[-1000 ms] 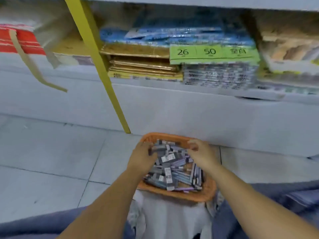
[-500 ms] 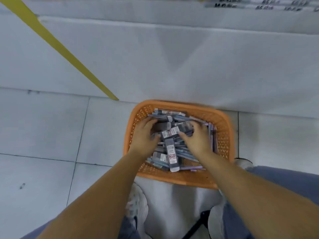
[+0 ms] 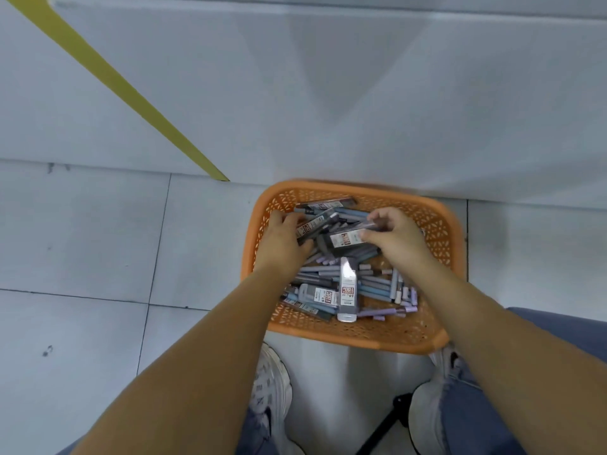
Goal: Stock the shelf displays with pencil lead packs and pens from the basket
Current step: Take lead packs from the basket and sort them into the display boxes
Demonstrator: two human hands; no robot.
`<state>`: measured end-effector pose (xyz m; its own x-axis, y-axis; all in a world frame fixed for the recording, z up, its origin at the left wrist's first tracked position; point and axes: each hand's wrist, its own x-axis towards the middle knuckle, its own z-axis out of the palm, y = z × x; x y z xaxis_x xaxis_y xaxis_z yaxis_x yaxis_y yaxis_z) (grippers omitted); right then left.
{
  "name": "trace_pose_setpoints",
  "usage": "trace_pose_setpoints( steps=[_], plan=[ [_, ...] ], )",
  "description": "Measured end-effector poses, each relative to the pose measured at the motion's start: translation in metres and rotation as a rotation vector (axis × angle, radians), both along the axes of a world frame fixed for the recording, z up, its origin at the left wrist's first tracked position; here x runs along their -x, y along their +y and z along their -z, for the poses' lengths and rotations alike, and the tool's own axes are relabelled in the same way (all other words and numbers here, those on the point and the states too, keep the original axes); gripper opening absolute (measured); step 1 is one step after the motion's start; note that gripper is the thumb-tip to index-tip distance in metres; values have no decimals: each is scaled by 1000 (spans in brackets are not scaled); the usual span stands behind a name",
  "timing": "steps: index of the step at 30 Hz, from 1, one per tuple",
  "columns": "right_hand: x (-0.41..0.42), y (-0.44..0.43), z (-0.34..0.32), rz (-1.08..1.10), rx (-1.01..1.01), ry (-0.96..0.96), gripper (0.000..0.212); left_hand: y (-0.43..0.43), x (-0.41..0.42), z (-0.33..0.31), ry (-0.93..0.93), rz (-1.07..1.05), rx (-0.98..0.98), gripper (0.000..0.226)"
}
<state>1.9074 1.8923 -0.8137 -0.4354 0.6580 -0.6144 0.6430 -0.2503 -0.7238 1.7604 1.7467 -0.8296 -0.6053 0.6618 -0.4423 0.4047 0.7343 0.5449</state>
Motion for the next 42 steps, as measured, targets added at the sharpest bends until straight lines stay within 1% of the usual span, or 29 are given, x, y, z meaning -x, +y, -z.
trace_pose_setpoints(
  steps=[2,3,6,8,11,14,16,20,23,25,27,29,30,33,35,36,37,38,39,40,42],
  plan=[
    [-6,11,-12,-9,51,56,23,2,2,2,20,13,31,55],
    [-8,14,-16,-73,54,48,24,3,2,3,33,20,38,52],
    [-8,11,-16,-345,15,-60,26,3,-2,6,114,70,102,51],
    [-5,2,-10,-422,-49,-94,25,2,-6,9,157,75,97,48],
    [-1,-7,-4,-380,-102,-99,23,0,-8,7,160,-12,-1,34],
    [-4,-6,-2,-304,-18,-93,19,-1,-9,0,144,-55,-63,18],
    [-9,-2,-5,-278,39,-72,19,-5,-7,-5,42,-94,-87,16],
    [-11,12,-26,-356,65,-43,35,-10,-2,-19,-336,-225,-171,13],
    [-2,16,-43,-429,51,-34,33,-12,-1,-34,-565,-291,-180,11],
    [6,14,-54,-467,44,-10,29,-14,-3,-44,-783,-334,-197,19],
    [12,7,-62,-422,86,83,28,-16,-7,-52,-944,-301,-224,28],
    [16,-3,-66,-323,140,195,31,-19,-13,-57,-1013,-224,-243,32],
    [18,-9,-67,-286,138,224,34,-22,-16,-58,-1027,-222,-241,34],
    [21,-28,-63,-267,140,248,40,-32,-21,-55,-1028,-355,-235,39],
    [21,-36,-57,-235,217,290,37,-41,-23,-51,-1047,-427,-236,43],
    [21,-37,-53,-211,223,290,32,-45,-24,-49,-1044,-447,-241,45],
    [20,-37,-49,-197,190,249,26,-48,-25,-47,-1035,-472,-249,46],
    [16,-35,-43,-216,100,144,18,-52,-27,-44,-1025,-508,-262,44],
    [10,-33,-35,-282,-26,-15,14,-56,-28,-41,-1018,-555,-285,41],
    [2,-33,-25,-388,-142,-184,15,-59,-29,-38,-1017,-605,-314,35],
    [-17,-44,-7,-579,-284,-426,32,-65,-30,-31,-1028,-674,-372,23]
  ],
)
